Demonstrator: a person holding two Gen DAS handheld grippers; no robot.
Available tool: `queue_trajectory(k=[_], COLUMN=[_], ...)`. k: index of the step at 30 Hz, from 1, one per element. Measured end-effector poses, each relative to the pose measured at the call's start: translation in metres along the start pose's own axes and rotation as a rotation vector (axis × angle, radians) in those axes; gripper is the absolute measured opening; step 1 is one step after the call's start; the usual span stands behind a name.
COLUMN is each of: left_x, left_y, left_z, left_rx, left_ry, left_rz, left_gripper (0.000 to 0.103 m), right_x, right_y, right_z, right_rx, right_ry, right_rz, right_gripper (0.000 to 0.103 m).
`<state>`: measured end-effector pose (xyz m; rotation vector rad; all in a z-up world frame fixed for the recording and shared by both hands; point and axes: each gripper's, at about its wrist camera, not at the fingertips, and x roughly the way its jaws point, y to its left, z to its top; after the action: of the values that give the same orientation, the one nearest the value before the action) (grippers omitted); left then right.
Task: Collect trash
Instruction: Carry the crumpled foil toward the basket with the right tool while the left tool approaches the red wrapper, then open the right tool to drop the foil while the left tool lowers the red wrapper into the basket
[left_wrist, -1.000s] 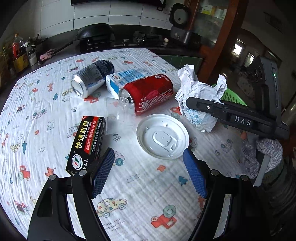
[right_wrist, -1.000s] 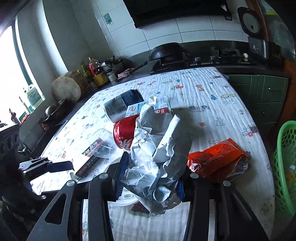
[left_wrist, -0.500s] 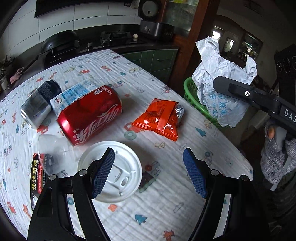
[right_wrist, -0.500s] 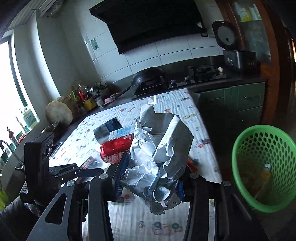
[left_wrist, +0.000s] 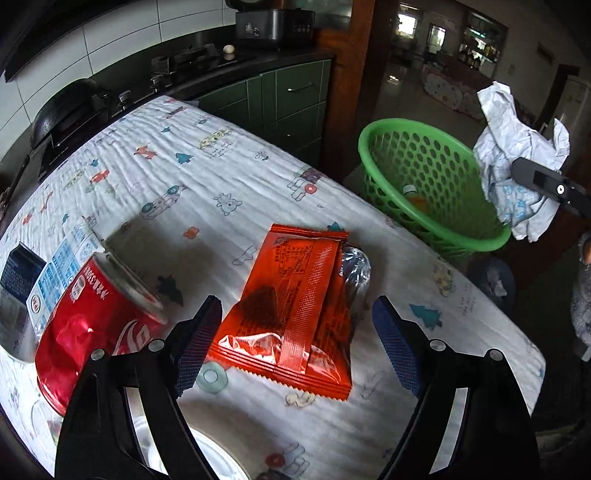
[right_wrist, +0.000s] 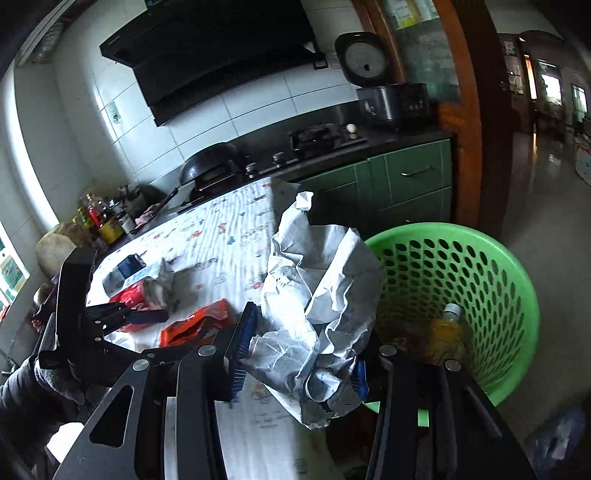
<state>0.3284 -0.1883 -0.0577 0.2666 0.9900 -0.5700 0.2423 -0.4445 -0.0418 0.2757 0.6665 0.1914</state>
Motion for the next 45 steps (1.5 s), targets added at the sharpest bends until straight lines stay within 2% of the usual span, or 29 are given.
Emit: queue_trajectory(k=[7, 9, 14, 16, 19, 24, 29, 35, 42, 45], left_x=[0.012, 0.014, 0.016, 0.015, 0.014, 0.009, -0.003, -0.004, 0.028, 0.048], left_y=[0.000, 0.000, 0.001, 0.000, -0.003, -0.009, -0.024, -0.059, -0.107, -0.121], left_z=[0.002, 0.002, 0.004, 0.004, 0.005, 0.011, 0.025, 0.054, 0.091, 0.108], left_rx=[0.009, 0.008, -0.004, -0.001, 0.006, 0.006, 0.013, 0.044, 0.095, 0.081], left_ry=[0.021, 0.028, 0.029, 0.025, 0.020, 0.008, -0.029, -0.061, -0.036, -0.016], left_rz=[-0.004, -0.006, -0.010, -0.005, 0.001, -0.005, -0.045, -0.117, -0.164, -0.182], left_gripper=[0.080, 0.077, 0.061, 0.058, 0.052, 0.049, 0.049, 0.048, 0.049, 0.049], right_x=[0.008, 0.014, 0.030, 0.039, 0.050, 0.056, 0.045, 0.020, -0.019, -0.030], right_y=[-0.066, -0.083, -0.114, -0.124, -0.126, -0.118, -0.114, -0.116, -0.124, -0.132], right_z=[0.005, 0.005, 0.002, 0.001, 0.000, 0.000, 0.002, -0.002, -0.015, -0.020], right_rx=[0.069, 0.087, 0.122, 0.138, 0.154, 0.156, 0.141, 0.129, 0.094, 0.108], right_ry=[0.006, 0.014, 0.039, 0.056, 0.073, 0.059, 0.037, 0.002, -0.051, -0.059], right_rz=[-0.098, -0.122, -0.165, -0.161, -0.141, -0.111, -0.113, -0.124, -0.183, -0.189], right_gripper=[0.043, 0.043, 0.043, 0.043, 0.045, 0.069, 0.070, 0.078, 0.085, 0.086])
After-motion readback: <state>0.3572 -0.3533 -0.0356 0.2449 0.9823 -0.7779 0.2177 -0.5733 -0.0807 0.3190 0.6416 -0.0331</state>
